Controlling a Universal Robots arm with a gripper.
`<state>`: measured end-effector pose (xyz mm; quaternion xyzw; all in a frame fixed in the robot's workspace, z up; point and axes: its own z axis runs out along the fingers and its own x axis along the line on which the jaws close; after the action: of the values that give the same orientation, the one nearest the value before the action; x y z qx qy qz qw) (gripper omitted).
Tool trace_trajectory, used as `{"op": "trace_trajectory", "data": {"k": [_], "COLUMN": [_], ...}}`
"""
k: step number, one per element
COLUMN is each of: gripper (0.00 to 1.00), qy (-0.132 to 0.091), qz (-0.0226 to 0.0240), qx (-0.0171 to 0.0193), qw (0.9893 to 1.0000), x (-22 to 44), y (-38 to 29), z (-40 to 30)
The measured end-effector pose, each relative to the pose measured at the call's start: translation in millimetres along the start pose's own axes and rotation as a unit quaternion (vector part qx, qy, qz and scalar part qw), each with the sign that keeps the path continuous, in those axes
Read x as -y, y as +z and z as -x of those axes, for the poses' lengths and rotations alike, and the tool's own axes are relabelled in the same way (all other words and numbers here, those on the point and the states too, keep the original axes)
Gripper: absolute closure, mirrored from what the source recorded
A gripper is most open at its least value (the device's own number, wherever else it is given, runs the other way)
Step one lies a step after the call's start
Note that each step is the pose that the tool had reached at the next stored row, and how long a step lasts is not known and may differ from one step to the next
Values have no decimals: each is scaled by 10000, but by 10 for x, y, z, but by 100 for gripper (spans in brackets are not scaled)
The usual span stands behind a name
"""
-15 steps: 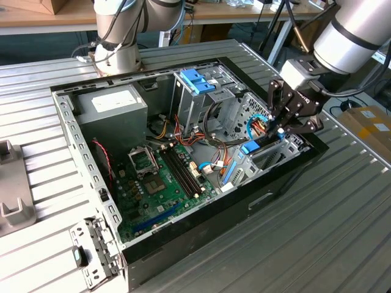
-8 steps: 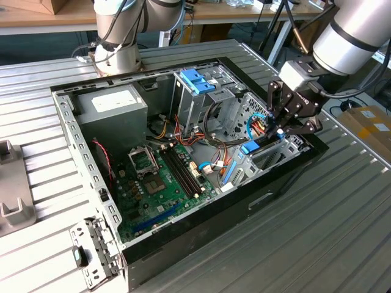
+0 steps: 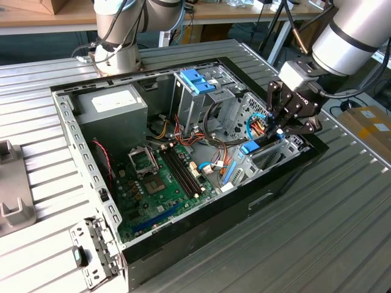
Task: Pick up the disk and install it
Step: 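Insert the first disk wire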
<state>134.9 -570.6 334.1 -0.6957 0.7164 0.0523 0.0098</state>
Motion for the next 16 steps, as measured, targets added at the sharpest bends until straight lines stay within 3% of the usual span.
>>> {"op": "trace_trajectory", "data": {"k": [5, 6, 10, 13, 16], "gripper": [75, 69, 69, 69, 69], "qy": [0, 0, 1, 1, -2], "qz": [0, 0, 0, 1, 2], "qx": [1, 0, 2, 27, 77], "qw": [10000, 10000, 10000, 10000, 10000], "x": [0, 0, 0, -3, -6], "y": [2, 2, -2, -40, -92], "z": [0, 0, 0, 3, 8]}}
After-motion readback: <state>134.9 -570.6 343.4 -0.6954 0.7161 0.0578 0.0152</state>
